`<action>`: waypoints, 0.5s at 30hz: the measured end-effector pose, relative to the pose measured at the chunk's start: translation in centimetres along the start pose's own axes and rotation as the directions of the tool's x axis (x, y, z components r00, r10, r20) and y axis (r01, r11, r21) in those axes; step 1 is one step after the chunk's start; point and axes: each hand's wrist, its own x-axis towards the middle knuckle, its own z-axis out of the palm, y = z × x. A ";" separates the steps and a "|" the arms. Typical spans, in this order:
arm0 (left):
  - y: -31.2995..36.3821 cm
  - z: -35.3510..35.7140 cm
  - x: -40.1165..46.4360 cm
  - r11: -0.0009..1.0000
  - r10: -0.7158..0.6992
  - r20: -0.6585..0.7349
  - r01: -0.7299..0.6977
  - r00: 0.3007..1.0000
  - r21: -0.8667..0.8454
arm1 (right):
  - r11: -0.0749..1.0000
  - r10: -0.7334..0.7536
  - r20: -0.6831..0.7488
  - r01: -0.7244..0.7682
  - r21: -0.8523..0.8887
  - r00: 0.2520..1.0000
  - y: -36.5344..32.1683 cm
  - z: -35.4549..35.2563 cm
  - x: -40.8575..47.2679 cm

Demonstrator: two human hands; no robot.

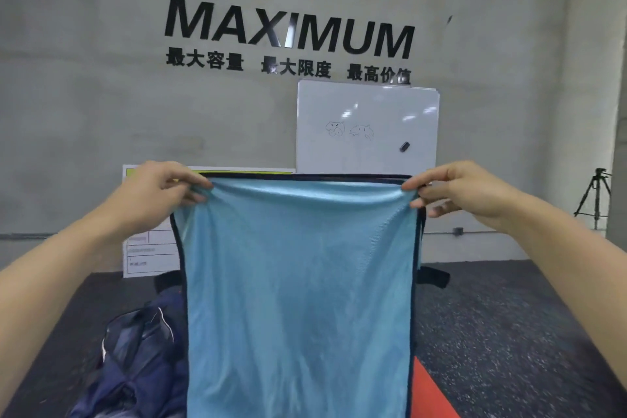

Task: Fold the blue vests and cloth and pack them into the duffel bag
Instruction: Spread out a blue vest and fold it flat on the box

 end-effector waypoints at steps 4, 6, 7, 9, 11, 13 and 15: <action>2.2 -1.9 -0.7 0.994 0.106 -0.006 -0.106 0.994 0.017 | 0.988 0.016 0.118 -0.033 0.150 0.993 -1.5 -1.3 -1.7; 3.1 -2.5 -1.0 0.993 0.114 -0.022 -0.114 0.993 -0.016 | 0.969 -0.006 0.154 -0.033 0.245 0.988 -2.3 -2.1 -2.2; 3.6 -2.7 -1.0 0.993 0.112 -0.026 -0.113 0.993 -0.021 | 0.959 -0.013 0.166 -0.035 0.282 0.986 -2.5 -2.4 -2.2; 3.9 -2.7 -0.9 0.995 0.093 -0.020 -0.094 0.995 -0.015 | 0.948 -0.009 0.189 -0.052 0.315 0.982 -2.6 -2.9 -1.9; 3.7 -2.3 -0.7 0.998 0.058 -0.009 -0.058 0.998 -0.028 | 0.941 0.017 0.184 -0.078 0.330 0.983 -2.0 -2.9 -1.0; 3.1 -1.4 -0.3 0.999 0.028 0.000 -0.028 1.000 -0.030 | 0.935 0.050 0.172 -0.107 0.338 0.984 -0.8 -2.4 0.3; 2.0 -0.1 0.4 1.000 -0.016 0.017 0.016 1.000 -0.013 | 0.932 0.081 0.158 -0.131 0.339 0.984 0.7 -1.4 1.9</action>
